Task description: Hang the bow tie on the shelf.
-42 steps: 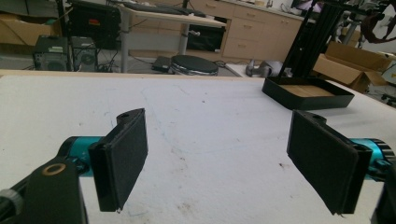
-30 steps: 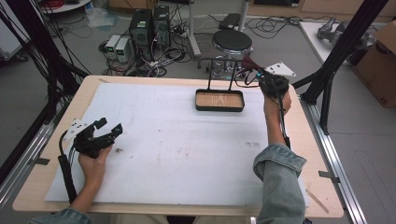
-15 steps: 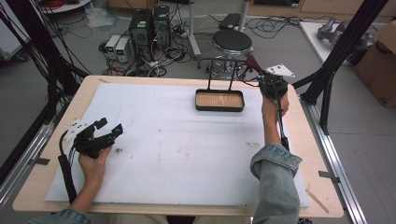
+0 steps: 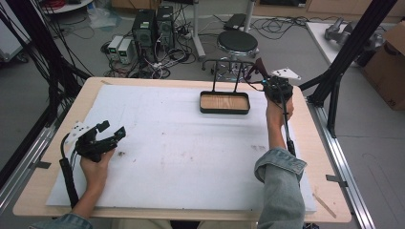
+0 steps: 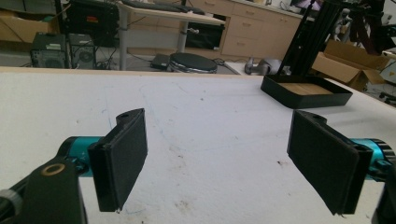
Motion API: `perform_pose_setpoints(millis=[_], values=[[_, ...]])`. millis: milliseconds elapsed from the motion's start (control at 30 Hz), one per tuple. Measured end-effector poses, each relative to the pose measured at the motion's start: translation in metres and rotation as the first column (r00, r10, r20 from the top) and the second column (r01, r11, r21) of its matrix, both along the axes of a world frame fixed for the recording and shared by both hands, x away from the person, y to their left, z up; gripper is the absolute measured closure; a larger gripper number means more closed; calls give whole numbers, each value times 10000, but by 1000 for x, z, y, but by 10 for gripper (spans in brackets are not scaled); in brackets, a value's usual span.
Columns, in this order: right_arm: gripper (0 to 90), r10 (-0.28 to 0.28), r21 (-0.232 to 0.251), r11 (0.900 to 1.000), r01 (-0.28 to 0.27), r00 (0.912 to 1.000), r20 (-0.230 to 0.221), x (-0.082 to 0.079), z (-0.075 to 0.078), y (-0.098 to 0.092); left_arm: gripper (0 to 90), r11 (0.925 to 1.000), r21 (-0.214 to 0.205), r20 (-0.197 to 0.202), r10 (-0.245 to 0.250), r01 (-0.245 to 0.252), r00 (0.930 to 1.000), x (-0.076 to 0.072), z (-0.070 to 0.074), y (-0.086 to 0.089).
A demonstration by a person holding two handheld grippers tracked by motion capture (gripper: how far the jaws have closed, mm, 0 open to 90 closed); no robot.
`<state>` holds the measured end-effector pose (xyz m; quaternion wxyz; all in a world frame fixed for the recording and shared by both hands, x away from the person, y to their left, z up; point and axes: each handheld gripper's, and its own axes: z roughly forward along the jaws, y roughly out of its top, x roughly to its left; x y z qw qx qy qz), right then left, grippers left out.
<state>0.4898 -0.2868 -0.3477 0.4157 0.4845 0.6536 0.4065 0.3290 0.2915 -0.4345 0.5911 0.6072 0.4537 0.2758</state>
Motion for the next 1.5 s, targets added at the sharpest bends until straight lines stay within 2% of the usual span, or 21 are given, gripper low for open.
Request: perform_pose_setpoints(millis=[667, 1067, 1500], values=[[679, -152, -24, 9999, 153, 9992, 370, -6, 8, -2, 204, 10000, 1, 10, -8, 8, 10000, 0, 0, 0], [587, -69, 346, 9994, 34, 9948, 1018, -19, 26, -11, 204, 10000, 3, 11, 18, -18, 10000, 0, 0, 0], [512, 356, 736, 9962, -475, 9872, 1556, -40, 49, -20, 205, 10000, 19, 23, 13, -13, 10000, 1, 0, 0]])
